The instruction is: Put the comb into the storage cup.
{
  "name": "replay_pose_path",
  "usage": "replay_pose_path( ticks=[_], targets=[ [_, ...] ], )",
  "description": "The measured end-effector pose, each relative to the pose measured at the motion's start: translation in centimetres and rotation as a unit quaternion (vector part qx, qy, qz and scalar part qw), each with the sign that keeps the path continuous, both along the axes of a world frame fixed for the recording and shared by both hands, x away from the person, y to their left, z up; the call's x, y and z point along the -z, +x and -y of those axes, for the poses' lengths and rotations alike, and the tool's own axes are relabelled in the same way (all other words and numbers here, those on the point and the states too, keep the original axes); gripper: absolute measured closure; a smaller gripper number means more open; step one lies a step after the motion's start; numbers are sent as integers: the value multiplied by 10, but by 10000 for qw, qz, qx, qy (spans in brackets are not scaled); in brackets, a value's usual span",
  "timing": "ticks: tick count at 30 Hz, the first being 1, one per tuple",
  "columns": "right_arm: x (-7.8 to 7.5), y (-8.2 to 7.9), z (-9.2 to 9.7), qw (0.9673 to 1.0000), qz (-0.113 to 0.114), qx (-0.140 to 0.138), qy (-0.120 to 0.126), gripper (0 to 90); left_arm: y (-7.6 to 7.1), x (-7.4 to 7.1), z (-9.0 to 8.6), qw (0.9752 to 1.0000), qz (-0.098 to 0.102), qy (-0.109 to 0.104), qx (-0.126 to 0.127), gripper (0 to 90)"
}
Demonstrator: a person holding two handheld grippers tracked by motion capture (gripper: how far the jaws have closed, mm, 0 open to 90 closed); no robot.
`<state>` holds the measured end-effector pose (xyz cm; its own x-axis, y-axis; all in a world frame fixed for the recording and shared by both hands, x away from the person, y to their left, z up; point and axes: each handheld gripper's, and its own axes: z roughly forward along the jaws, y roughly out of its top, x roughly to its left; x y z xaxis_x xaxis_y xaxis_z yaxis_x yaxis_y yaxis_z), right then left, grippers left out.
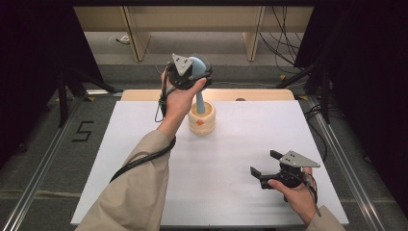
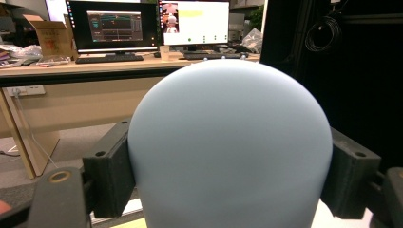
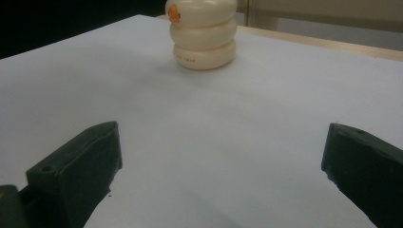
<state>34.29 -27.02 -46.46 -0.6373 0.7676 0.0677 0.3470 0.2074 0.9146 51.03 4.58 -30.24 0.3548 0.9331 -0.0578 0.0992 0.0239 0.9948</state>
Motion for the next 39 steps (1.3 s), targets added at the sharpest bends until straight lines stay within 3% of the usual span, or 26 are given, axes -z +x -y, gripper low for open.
replay_pose_path(
  ticks=[39],
  targets=[
    [1, 0, 1, 10000, -3, -15, 10, 5, 6, 12, 4, 9999, -95, 57, -13, 197]
  ],
)
